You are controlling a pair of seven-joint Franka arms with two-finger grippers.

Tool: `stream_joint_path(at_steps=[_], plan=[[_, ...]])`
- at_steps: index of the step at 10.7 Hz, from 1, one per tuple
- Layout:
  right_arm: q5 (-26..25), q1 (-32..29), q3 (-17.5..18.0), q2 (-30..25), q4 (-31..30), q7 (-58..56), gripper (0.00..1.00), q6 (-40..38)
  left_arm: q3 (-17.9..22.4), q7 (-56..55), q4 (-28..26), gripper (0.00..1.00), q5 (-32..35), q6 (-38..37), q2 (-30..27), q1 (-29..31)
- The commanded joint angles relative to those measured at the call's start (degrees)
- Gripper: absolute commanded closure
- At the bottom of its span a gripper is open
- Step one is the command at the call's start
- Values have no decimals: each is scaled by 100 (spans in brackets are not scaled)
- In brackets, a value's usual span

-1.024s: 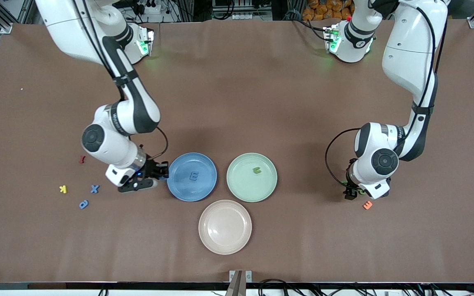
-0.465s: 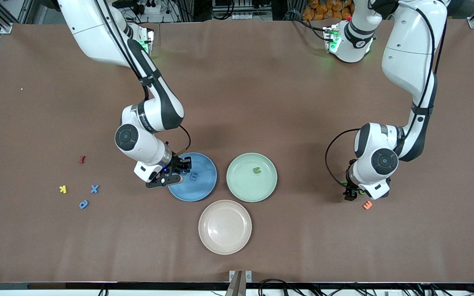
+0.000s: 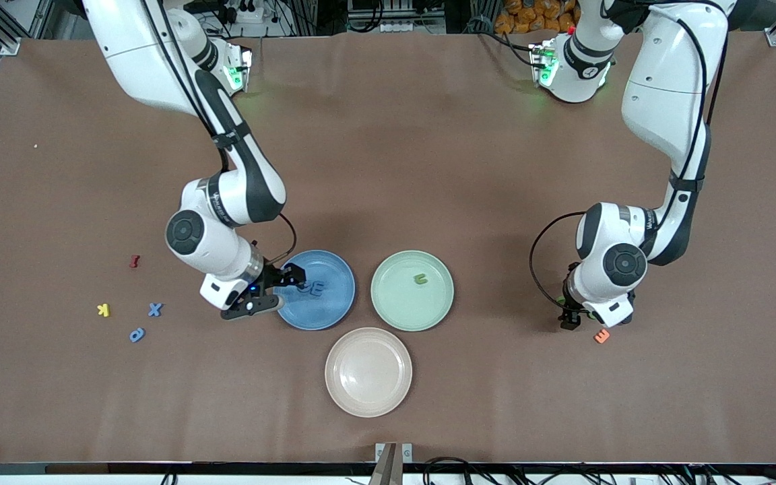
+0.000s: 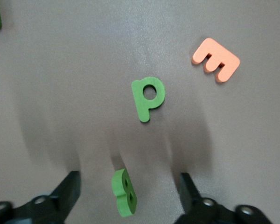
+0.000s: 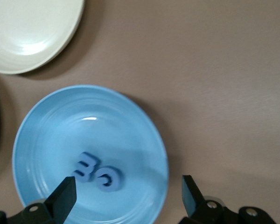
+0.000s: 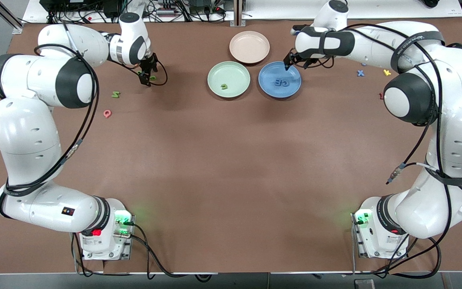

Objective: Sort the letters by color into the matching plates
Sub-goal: 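Release the G on the blue plate while the left gripper lifts the green letter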

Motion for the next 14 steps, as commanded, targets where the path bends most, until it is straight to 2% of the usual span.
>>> stream_joint_path(at_steps=[1,4,7,8,10,14], plan=[[-35,-569,-4,-164,27,-324,0,-130,6,-158,62,100,-54,50,33,-44],[-35,-1070,-241,-164,27,-1420,0,-139,6,-159,62,100,-54,50,24,-36],[-53,-1607,-268,-111,9,-2405,0,-419,-3,-98,62,100,-36,50,-11,-44],[-236,-1652,-451,-76,-17,-2626,0,-516,-20,-80,79,100,-19,50,-46,-53],[-876,-1914,-523,-67,-17,-2698,0,-814,-29,-132,403,100,-53,15,-55,-202],[-923,-2118,-663,38,-17,-2166,0,-833,-56,-141,474,100,-45,15,-99,-860]])
